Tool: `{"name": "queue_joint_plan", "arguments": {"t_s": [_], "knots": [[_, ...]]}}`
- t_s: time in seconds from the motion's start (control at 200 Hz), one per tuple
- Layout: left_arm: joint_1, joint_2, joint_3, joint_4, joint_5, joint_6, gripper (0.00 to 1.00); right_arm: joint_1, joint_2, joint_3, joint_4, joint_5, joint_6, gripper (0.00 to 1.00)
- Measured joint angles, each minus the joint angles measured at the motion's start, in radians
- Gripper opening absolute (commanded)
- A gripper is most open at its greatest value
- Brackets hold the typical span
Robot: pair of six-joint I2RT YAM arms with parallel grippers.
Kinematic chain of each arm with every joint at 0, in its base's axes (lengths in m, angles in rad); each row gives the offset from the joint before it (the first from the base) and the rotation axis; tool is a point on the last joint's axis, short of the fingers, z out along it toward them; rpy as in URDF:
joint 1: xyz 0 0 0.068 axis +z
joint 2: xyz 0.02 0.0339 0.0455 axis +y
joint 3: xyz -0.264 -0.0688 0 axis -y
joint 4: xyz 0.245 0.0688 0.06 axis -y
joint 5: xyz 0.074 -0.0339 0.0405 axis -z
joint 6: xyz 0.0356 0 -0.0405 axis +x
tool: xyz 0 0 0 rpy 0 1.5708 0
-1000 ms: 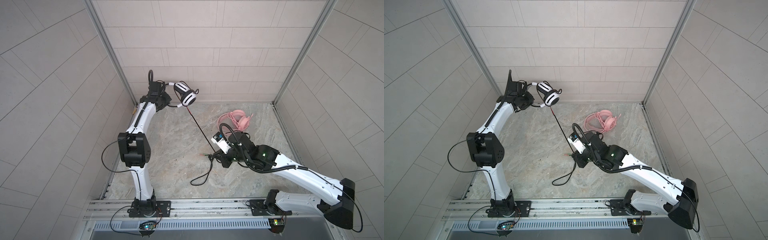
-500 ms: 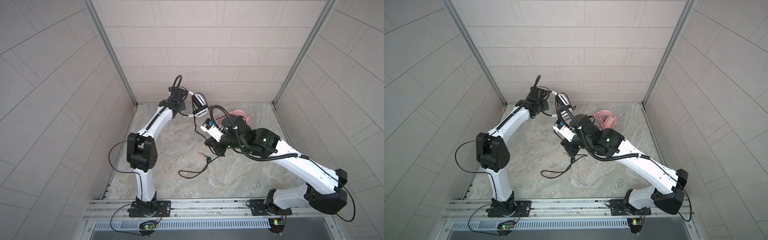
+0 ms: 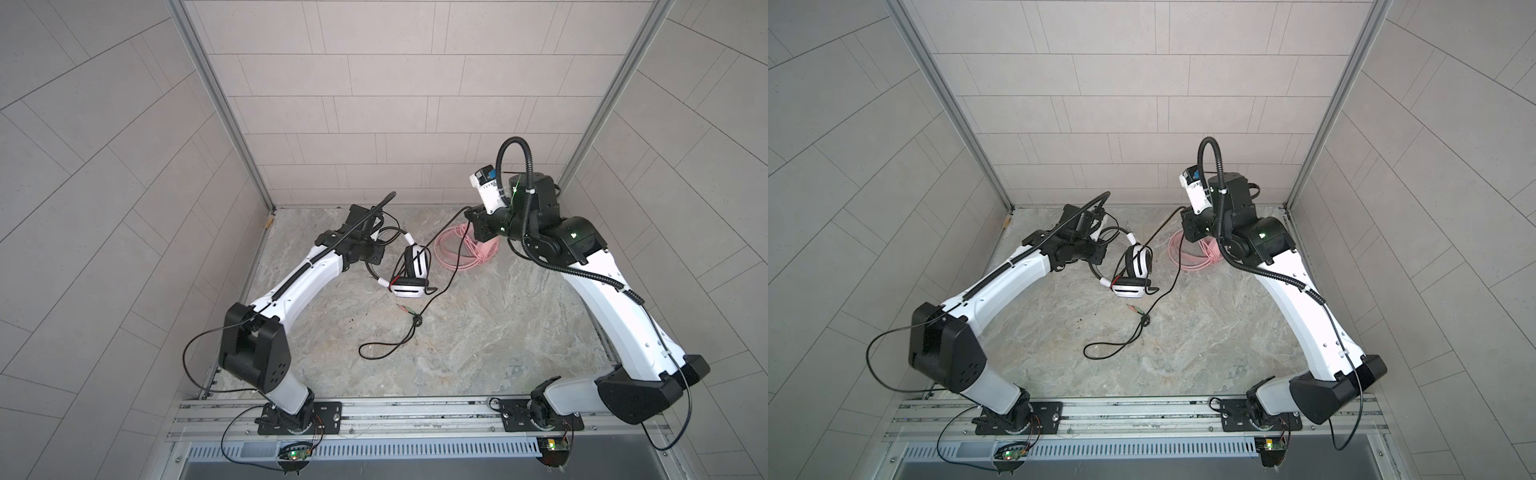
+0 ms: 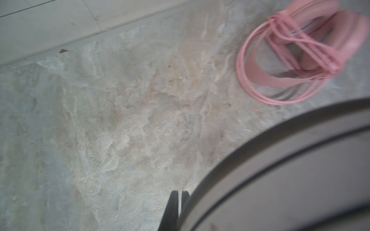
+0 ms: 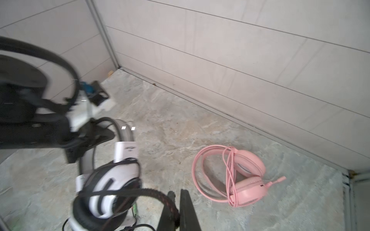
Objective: Wrap the headphones
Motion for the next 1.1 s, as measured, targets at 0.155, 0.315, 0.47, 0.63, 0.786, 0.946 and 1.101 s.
{"name": "queue_joint_plan", "arguments": {"t_s": [0.155, 0.315, 0.47, 0.63, 0.786, 0.946, 1.101], "knots": [[0.000, -0.114, -0.047, 0.031, 0.181, -0.013, 0.00, -0.075, 0.056, -0.035, 0.007, -0.065, 0.021, 0.00], [-0.001, -0.101, -0.026, -0.053, 0.331, 0.010, 0.00, -0.073, 0.105, -0.062, 0.032, -0.161, 0.053, 0.00], [0.001, -0.045, -0.008, -0.139, 0.455, 0.029, 0.00, -0.074, 0.113, -0.066, 0.072, -0.196, 0.078, 0.00], [0.011, -0.046, -0.002, -0.153, 0.530, 0.011, 0.00, -0.073, 0.129, -0.109, 0.115, -0.206, 0.086, 0.00], [0.076, -0.090, -0.002, -0.075, 0.592, -0.098, 0.00, -0.069, 0.125, -0.278, 0.209, -0.264, 0.128, 0.01], [0.126, -0.130, 0.031, -0.045, 0.605, -0.176, 0.00, -0.016, 0.138, -0.380, 0.321, -0.364, 0.161, 0.06], [0.134, -0.124, 0.203, -0.158, 0.604, -0.180, 0.00, 0.053, 0.199, -0.387, 0.499, -0.436, 0.212, 0.16]]}}
